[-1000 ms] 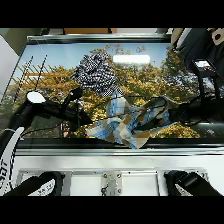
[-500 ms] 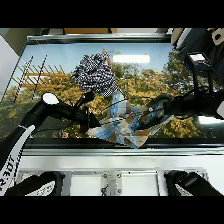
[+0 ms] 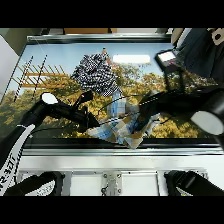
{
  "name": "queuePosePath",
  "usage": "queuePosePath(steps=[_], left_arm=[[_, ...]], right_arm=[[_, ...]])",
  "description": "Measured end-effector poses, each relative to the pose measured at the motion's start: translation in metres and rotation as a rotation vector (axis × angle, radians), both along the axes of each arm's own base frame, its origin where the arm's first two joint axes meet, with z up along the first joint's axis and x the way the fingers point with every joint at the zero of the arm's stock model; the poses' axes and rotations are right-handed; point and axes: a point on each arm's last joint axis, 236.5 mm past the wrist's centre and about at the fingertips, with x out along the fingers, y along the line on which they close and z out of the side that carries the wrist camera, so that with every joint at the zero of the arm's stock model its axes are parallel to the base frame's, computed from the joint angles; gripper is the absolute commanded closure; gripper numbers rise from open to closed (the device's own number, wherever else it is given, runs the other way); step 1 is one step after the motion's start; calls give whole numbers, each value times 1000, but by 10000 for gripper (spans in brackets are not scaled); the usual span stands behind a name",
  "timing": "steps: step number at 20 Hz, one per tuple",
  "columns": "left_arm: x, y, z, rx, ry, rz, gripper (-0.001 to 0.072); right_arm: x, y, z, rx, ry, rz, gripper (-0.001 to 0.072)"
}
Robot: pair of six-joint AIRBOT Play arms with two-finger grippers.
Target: Fold the clothes and pants, and hang the long-sleeved shirts on hangers.
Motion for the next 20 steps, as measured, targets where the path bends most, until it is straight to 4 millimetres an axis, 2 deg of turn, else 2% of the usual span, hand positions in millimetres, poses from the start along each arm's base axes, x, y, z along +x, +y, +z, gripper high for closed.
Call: queuePosePath(steps=[6, 11, 14, 20], left_arm=[[-4, 0, -1, -4, 8, -22, 696], [-6, 0, 0, -7, 8, -31, 696], [-7, 0, 0, -8, 9, -34, 696], [-7, 0, 0, -9, 10, -38, 696]], right_arm=[[-1, 68, -14, 20, -39, 158, 699], [-11, 121, -13, 73, -101, 284, 699], [-15, 136, -10, 89, -124, 322, 699], [-18, 141, -11, 90, -129, 339, 698]])
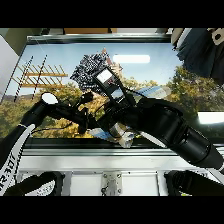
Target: Fold the clothes and pants, and hang the long-sleeved shirts on hangers.
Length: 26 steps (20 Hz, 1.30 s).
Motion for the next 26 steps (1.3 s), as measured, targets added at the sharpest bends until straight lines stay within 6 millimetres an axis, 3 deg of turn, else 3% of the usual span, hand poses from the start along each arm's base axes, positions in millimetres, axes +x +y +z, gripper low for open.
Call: queuePosePath(steps=[5, 6, 8, 9, 13, 16, 24, 26], left_arm=[[-4, 0, 1, -2, 10, -12, 696], [-4, 0, 1, -2, 11, -12, 696], [-5, 0, 1, -3, 13, -15, 696], [-5, 0, 1, -3, 14, -16, 696], [-5, 0, 1, -3, 15, -17, 696], [-5, 0, 1, -3, 15, -18, 696], [-6, 1, 1, -2, 15, -19, 695], [-6, 1, 1, -2, 15, -19, 696]], right_arm=[[0, 1, 0, 2, -2, 2, 682], [0, 1, 0, 2, -2, 2, 570], [-1, 1, 0, 5, 2, 4, 91], [-1, 2, 0, 6, 2, 4, 44], [-4, 0, 2, 11, 13, 4, 44], [-8, -14, 11, 5, 37, -7, 44], [-28, -90, 53, 81, 136, 45, 47], [-25, -111, 60, 108, 151, 34, 48]])
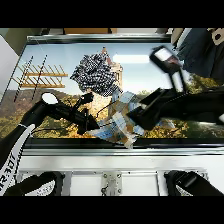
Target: Fold the clothes and pants, and hang the long-sleeved shirts on hangers.
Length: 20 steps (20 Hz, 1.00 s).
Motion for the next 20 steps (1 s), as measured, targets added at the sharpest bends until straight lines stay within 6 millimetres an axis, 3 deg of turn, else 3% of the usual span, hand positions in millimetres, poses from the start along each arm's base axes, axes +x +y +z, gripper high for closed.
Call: queuePosePath(steps=[8, 17, 20], left_arm=[[0, 0, 0, 2, 0, -2, 695], [-2, 1, -1, 5, 4, -7, 695], [-3, 1, 0, 4, 8, -13, 695]], right_arm=[[28, -65, 6, -31, -75, -42, 49], [71, -145, -30, 101, -159, 126, 49], [78, -152, -46, 151, -195, 249, 49]])
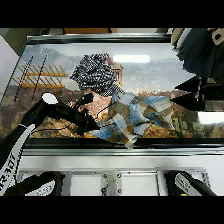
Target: Fold the clothes and pants, and hang the long-sleeved shirts on hangers.
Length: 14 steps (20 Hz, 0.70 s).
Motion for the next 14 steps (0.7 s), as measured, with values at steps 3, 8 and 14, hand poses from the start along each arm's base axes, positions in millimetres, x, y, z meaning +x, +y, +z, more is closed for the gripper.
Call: queuePosePath(steps=[3, 8, 14], left_arm=[[-2, 0, 0, 0, 4, -5, 695], [-2, 0, 0, 0, 5, -6, 695], [-3, 1, 0, 4, 6, -10, 695]], right_arm=[[2, 6, -19, 52, 7, 126, 49], [-5, 30, -50, 87, 74, 304, 49], [-15, 54, -75, 51, 136, 421, 49]])
